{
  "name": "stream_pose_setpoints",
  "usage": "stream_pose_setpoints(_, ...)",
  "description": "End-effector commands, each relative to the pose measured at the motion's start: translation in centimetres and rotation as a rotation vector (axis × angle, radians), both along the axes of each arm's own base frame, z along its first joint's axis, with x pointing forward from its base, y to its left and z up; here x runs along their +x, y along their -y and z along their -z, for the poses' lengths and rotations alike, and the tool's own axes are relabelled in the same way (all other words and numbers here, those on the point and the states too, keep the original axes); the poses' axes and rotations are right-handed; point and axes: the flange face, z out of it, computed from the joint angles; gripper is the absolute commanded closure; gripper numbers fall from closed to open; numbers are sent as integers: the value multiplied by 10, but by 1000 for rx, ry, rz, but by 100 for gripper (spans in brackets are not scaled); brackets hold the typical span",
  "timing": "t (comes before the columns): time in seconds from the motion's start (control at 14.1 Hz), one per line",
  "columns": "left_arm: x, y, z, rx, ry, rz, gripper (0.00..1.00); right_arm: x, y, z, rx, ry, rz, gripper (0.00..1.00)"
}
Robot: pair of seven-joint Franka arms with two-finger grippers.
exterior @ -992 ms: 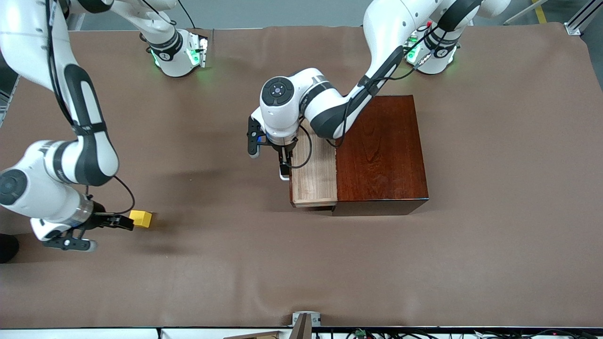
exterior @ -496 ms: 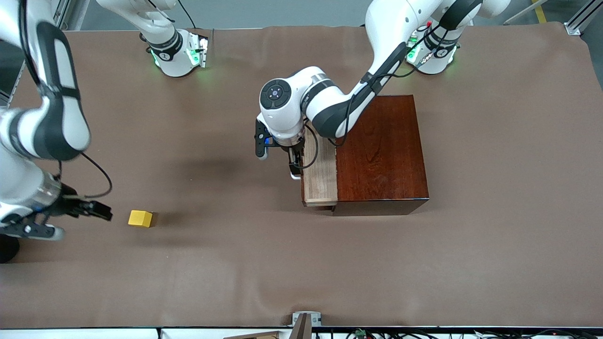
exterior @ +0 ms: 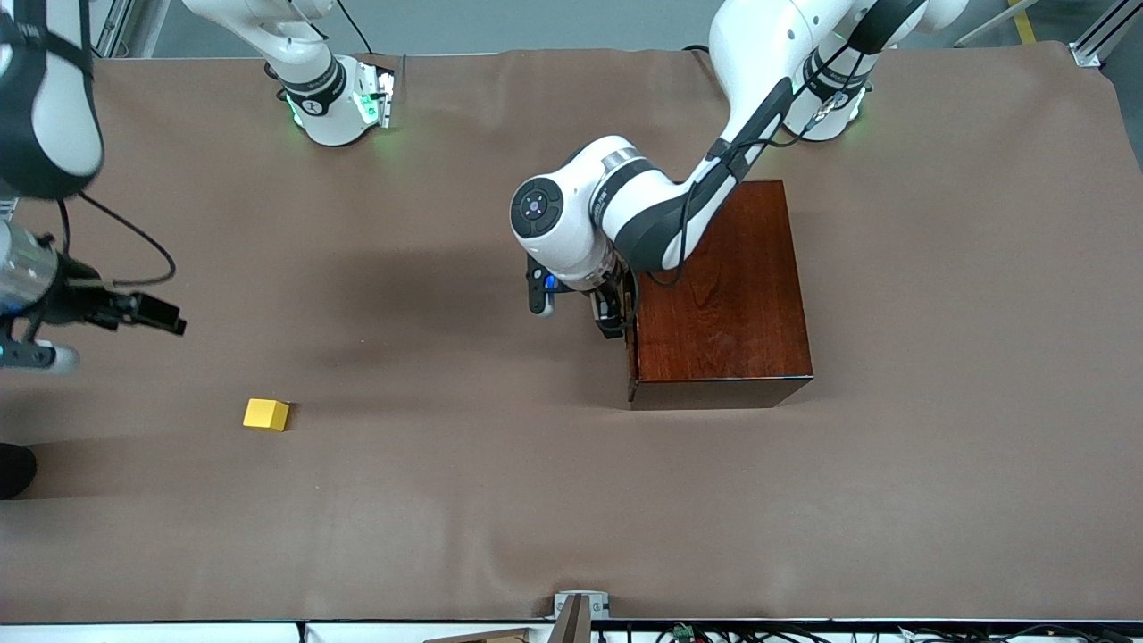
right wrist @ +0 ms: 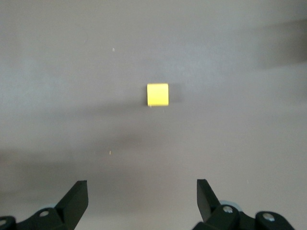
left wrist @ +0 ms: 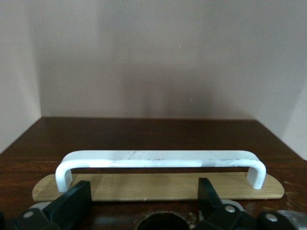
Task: Open drawer, take yellow block, close drawer
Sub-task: 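Push the drawer fully closed with the left gripper while the right arm withdraws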
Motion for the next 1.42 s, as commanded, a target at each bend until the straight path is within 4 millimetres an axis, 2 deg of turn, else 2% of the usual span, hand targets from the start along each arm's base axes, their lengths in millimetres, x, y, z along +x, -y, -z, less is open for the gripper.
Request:
stream_pose_setpoints(0.0,3,-20,-4,92,23,26,0,-25,3,-39,-15,2,14,0)
stream_pose_setpoints(0.21,-3,-15,1,93,17,29,0,-38,-1,-81,-14,14,9,0)
stream_pose_setpoints(0.35,-1,-11,-4,72,35,12,0,-37,-3,-88,-13,28,-7,0)
stream_pose_setpoints(0.57,-1,11,-20,-51,136,-43,0,-44,-9,-101,-12,9,-17,0)
stream_pose_setpoints(0.64,-1,16,-32,-82,176,-109,0,-48,-10,-107,-12,13,-22,0)
stream_pose_setpoints(0.71,-1,18,-54,-117,226,-186,0,-54,-11,-113,-15,21,-24,0)
stream_pose_setpoints(0.85,-3,16,-90,-170,272,-355,0,-59,-10,-114,-20,5,-25,0)
stream_pose_setpoints(0.92,-3,11,-115,-201,300,-442,0,-60,-10,-114,-21,-4,-26,0)
stream_pose_setpoints(0.99,-4,5,-135,-216,324,-507,0,-56,-10,-113,-29,-3,-25,0)
stream_pose_setpoints(1.06,-2,-3,-157,-238,350,-575,0,-55,-7,-120,-33,18,-20,0)
stream_pose_setpoints(1.13,3,-20,-182,-250,365,-664,0,-55,-3,-126,-37,30,-13,0)
stream_pose_setpoints(1.35,52,-116,-235,-263,365,-891,0,-53,2,-124,-36,28,0,0)
